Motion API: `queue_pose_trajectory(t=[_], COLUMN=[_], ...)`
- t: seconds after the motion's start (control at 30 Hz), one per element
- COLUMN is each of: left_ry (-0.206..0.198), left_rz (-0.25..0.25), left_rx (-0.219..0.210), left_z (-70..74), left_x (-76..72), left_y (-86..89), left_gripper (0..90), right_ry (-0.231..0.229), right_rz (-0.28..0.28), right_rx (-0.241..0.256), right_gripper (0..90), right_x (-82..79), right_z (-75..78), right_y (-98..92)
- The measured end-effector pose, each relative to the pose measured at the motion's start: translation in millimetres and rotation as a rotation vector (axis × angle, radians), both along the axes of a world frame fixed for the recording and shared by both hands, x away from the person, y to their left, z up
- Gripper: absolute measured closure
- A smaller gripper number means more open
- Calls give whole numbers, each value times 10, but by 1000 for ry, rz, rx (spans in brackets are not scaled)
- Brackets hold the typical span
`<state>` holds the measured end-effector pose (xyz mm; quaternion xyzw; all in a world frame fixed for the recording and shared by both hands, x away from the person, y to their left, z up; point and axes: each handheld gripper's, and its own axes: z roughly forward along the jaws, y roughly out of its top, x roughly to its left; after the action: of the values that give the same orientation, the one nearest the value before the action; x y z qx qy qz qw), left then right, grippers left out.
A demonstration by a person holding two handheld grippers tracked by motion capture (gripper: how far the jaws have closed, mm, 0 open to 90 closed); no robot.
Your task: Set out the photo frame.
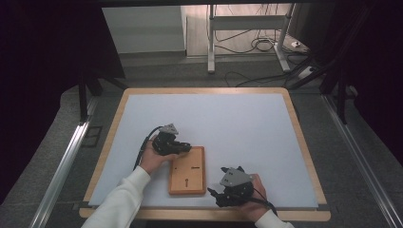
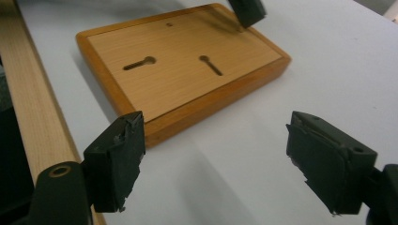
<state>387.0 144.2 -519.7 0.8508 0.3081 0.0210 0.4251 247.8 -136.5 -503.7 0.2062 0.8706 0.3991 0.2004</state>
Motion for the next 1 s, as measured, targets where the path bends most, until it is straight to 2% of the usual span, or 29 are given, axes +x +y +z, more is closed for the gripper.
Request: queue_pose_trajectory(t=[0.03,0.17,0.4,0.47,0.67,0.73,0.77,0.8,0.87,1.0], left_ry=[2,28,51,49,75,82,83,84,84,83], left_rz=[-1,-3,-9,-15,-20,-19,-21,-22,-21,-13], left_rx=[-3,-23,-42,-32,-45,-49,-48,-48,-51,-50], left_z=[-2,-8,-14,-7,-7,-8,-7,-7,-9,-8], left_x=[5,42,83,90,142,151,155,156,160,150], left_y=[2,24,41,42,57,57,57,56,59,54], left_gripper=[825,825,825,826,831,832,831,831,832,830], right_ry=[-4,0,-37,-47,-135,-150,-181,-181,-226,-263], right_rz=[12,27,64,74,100,99,92,92,91,98], right_rx=[-16,-21,-65,-80,-178,-185,-198,-198,-230,-255], right_gripper=[199,189,168,167,164,166,175,175,188,212], right_x=[-13,-30,-72,-75,-91,-88,-84,-84,-64,-66], right_z=[-22,-53,-93,-112,-205,-219,-233,-233,-253,-277], right_y=[50,120,262,300,481,503,542,542,600,659])
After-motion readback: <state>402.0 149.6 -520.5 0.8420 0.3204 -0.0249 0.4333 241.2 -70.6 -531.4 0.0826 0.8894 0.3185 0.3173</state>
